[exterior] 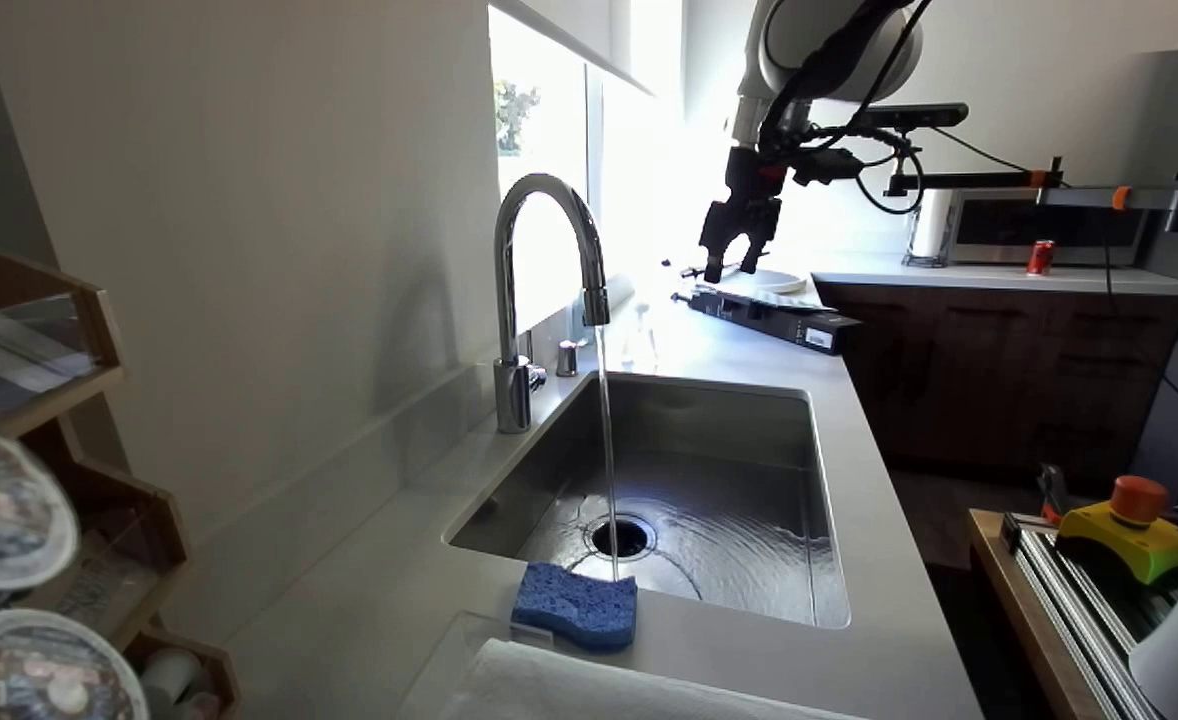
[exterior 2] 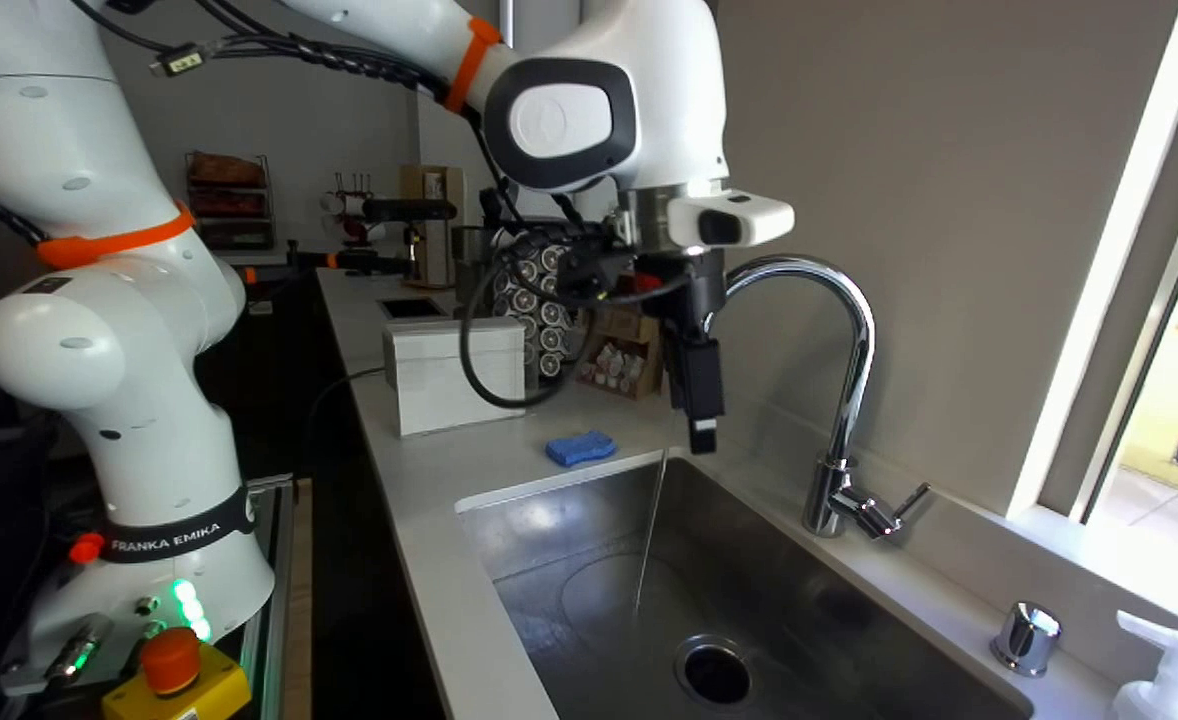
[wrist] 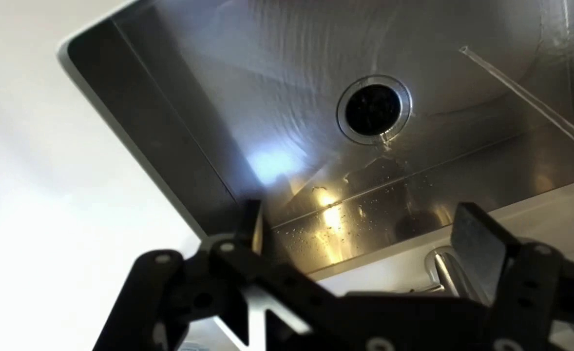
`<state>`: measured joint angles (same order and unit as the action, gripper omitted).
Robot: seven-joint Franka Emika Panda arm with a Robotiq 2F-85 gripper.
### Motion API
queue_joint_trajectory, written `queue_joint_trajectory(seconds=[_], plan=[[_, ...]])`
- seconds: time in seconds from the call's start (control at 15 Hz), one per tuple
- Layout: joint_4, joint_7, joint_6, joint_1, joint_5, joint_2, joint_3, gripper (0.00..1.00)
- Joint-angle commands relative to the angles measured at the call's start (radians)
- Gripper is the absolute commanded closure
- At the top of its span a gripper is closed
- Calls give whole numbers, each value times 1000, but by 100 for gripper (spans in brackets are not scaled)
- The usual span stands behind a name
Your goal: Turn off the tap
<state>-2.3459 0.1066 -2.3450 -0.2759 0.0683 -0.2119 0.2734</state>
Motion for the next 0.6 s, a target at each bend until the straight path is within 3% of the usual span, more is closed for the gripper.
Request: queue_joint_trajectory(seconds=[0.0,0.13,0.2,0.53], plan=[[69,165,-78,39,-103,129,29,0],[110,177,-83,35,-136,189,20,0],[54,140,-71,22,-93,115,11,0],[103,154,-73,23,-115,181,7,0]])
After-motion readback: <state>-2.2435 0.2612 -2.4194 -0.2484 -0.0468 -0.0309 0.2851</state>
